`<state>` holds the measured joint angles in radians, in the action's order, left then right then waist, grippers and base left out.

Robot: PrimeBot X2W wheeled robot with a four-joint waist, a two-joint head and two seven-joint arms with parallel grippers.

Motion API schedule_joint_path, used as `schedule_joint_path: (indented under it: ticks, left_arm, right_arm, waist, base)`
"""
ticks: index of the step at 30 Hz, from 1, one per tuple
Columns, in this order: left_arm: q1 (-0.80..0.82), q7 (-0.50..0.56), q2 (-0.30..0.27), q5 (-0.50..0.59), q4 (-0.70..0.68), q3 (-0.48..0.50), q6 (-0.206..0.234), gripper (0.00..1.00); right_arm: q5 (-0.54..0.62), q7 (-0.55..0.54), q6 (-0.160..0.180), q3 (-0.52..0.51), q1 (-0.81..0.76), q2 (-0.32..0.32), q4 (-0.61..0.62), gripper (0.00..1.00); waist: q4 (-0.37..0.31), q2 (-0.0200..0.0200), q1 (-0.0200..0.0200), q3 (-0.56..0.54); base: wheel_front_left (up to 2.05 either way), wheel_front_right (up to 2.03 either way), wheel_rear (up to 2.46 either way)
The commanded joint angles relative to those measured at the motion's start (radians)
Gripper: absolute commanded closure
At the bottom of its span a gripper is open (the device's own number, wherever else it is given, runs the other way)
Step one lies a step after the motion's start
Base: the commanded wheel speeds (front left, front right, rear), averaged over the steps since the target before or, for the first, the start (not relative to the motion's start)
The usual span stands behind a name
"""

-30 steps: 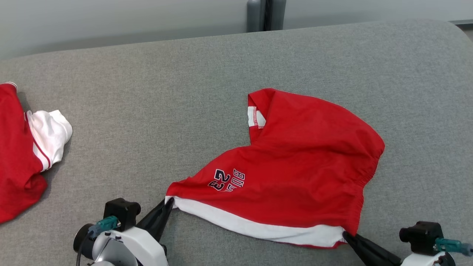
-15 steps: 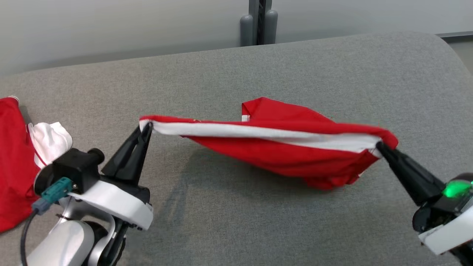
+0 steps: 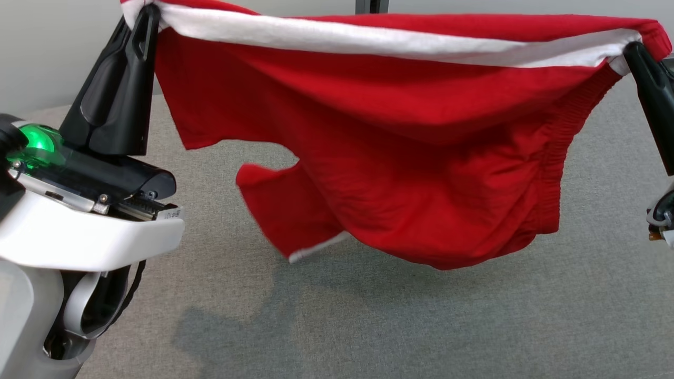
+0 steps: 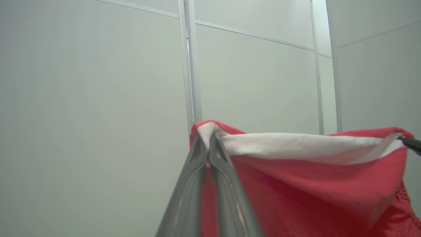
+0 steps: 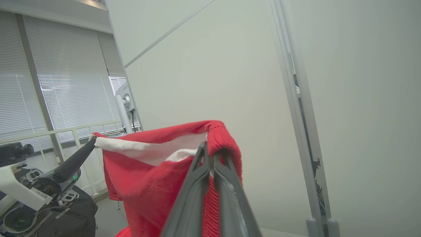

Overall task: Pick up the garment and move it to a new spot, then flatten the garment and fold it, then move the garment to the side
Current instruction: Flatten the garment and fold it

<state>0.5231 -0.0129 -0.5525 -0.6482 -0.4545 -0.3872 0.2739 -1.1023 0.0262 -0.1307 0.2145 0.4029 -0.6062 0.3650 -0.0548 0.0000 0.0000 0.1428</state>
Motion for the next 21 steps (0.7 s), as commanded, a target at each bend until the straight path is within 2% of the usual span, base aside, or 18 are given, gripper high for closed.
schedule_joint_path:
  ticks: [1, 7, 10, 12, 15, 21]
  left_arm:
    - [0.013, 0.003, -0.002, 0.003, -0.007, 0.004, 0.003, 1.0]
    - [0.044, 0.03, -0.001, -0.014, -0.021, 0.003, 0.002, 1.0]
    - [0.077, 0.043, -0.004, -0.019, 0.014, -0.009, -0.027, 1.0]
    - [0.117, 0.045, 0.016, -0.046, 0.058, -0.018, -0.055, 1.0]
    - [0.21, 0.047, 0.034, -0.056, 0.171, -0.03, -0.104, 1.0]
    - [0.468, 0.029, 0.117, -0.041, 0.497, -0.071, -0.205, 1.0]
  right_arm:
    - [0.002, -0.004, 0.0, 0.0, 0.009, 0.004, -0.007, 1.0]
    - [0.013, -0.011, 0.0, 0.009, 0.05, 0.021, -0.036, 1.0]
    - [0.025, -0.017, 0.0, 0.015, 0.09, 0.03, -0.076, 1.0]
    - [0.037, -0.024, 0.0, 0.024, 0.134, 0.039, -0.119, 1.0]
    - [0.055, -0.035, 0.0, 0.051, 0.228, 0.055, -0.201, 1.0]
    - [0.095, -0.015, 0.0, 0.129, 0.492, 0.106, -0.43, 1.0]
  waist:
    - [0.001, 0.0, 0.0, 0.0]
    - [0.003, 0.0, 0.0, 0.012]
    - [0.005, 0.0, 0.0, 0.03]
    - [0.007, 0.0, 0.0, 0.047]
    - [0.011, 0.0, 0.0, 0.079]
    - [0.02, 0.0, 0.0, 0.159]
  base:
    - [0.0, 0.0, 0.0]
    - [0.0, 0.0, 0.0]
    - [0.0, 0.0, 0.0]
    - [0.0, 0.0, 0.0]
    - [0.0, 0.0, 0.0]
    - [0.0, 0.0, 0.0]
